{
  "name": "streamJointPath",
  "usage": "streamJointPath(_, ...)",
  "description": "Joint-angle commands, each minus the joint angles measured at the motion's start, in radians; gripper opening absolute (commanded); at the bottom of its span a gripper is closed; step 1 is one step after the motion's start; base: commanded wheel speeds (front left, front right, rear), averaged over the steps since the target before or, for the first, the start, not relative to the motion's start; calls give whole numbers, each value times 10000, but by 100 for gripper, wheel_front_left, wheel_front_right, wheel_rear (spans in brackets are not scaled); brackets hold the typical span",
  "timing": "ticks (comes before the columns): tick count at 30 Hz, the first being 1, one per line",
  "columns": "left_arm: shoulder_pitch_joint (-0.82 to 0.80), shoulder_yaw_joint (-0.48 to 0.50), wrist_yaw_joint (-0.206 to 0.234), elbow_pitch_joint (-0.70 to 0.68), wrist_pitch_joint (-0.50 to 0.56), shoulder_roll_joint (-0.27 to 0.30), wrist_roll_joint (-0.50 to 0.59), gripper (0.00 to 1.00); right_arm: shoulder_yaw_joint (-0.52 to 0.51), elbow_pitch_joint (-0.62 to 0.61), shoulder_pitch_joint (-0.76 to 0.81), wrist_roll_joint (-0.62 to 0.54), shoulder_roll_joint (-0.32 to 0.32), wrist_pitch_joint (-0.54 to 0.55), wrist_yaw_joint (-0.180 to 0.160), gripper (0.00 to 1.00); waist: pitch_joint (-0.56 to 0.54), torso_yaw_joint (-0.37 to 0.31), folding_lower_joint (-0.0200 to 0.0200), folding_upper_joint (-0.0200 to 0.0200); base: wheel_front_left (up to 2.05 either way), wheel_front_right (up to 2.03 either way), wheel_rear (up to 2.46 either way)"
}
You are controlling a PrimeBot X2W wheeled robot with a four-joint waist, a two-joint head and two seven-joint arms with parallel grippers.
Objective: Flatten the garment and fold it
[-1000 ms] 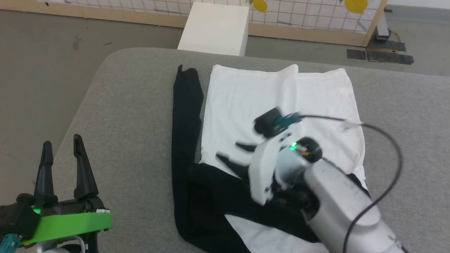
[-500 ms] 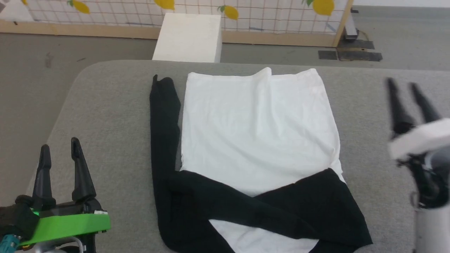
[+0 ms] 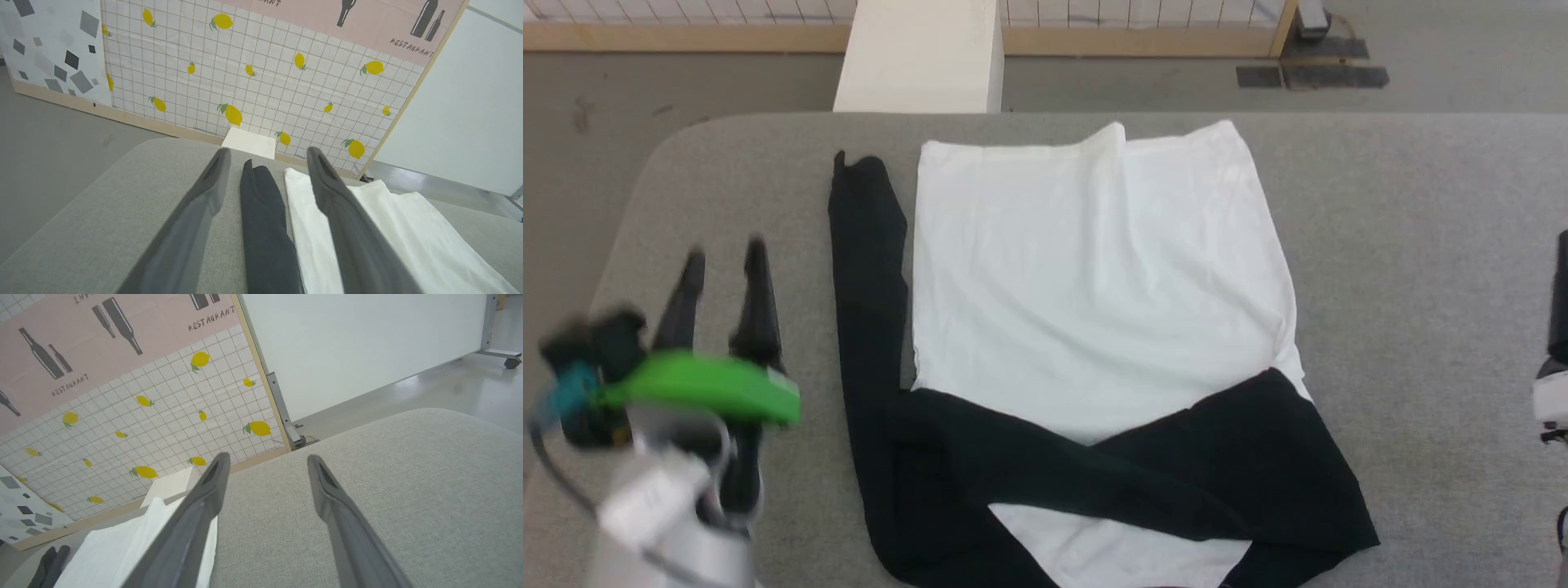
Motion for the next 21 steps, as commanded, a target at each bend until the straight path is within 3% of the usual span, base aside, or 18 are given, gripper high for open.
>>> streamJointPath(1, -854, -96, -81, 337, 532, 304, -221, 100, -99, -184, 14, 69, 18, 33, -13, 100, 698, 4, 0, 0, 0, 0, 0)
streamJointPath(12, -6406, -491, 124, 3466, 5048, 2021, -1024, 100, -263, -1006, -691, 279, 19, 218, -13, 100, 3307, -476, 0, 0, 0, 0, 0)
streamJointPath(21, -8190, -1400, 178, 4590, 7249, 2765, -474, 100, -372, -1196, -867, 350, 20, 146, -13, 100, 4493, -674, 0, 0, 0, 0, 0)
